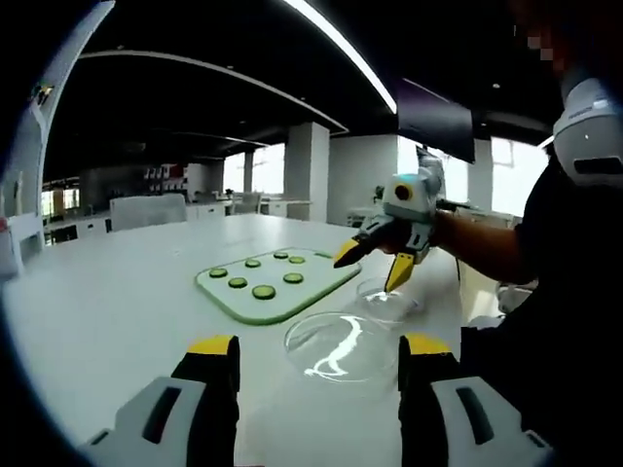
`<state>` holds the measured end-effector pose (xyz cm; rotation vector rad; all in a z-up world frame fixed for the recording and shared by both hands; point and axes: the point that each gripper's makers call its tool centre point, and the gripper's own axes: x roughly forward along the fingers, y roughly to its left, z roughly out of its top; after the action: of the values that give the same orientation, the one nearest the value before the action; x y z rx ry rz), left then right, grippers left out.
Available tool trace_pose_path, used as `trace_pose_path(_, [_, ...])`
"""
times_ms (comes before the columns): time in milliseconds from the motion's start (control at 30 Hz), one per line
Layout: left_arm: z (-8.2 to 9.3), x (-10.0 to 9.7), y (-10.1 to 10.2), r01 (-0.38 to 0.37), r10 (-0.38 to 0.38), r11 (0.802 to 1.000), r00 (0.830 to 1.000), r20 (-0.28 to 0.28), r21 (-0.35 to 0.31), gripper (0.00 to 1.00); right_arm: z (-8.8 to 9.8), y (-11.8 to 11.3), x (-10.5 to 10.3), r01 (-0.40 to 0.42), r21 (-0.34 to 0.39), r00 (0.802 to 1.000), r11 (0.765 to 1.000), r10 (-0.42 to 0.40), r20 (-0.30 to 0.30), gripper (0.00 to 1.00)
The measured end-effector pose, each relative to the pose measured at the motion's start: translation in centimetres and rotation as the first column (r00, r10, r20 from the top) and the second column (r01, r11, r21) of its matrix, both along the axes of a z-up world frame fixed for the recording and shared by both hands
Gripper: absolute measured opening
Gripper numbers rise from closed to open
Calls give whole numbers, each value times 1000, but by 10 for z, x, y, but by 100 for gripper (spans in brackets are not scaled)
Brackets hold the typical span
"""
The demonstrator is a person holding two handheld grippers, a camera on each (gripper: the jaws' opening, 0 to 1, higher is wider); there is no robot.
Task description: Open the petri dish lid, add cucumber slices into the petri dish, and close the lid
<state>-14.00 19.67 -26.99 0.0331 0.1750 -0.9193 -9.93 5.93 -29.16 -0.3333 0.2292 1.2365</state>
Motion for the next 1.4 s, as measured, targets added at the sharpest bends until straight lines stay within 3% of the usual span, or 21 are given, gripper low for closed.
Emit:
trace_pose_path(233, [9,-1,9,-105,105,994,994,7,-37,66,8,-20,16,111,88,994,990,-111,-11,44])
trace_pose_path(367, [7,-5,13,-140,140,990,990,-8,-27,66,11,-27,17,132,86,991,988,-132,-2,44])
trace_pose_path(567, [0,-2,28,-244,244,970,970,1,-4,66,23,-35,21,164,83,985,983,-167,31,44])
trace_pose_path(733, [-2,-6,28,-248,248,968,969,-20,-40,66,29,-36,24,172,98,984,980,-177,36,43])
trace_pose_path(1067, [-3,-7,36,-257,256,965,966,-29,-49,66,25,-28,45,166,9,985,986,-166,41,37])
trace_pose_path(1267, [-15,-13,30,-234,232,971,970,-71,-35,66,26,-19,62,165,-20,986,986,-164,32,36])
trace_pose_path(1400, [-13,-17,29,-229,225,972,971,-78,-52,66,29,-15,73,175,-28,984,984,-174,30,35])
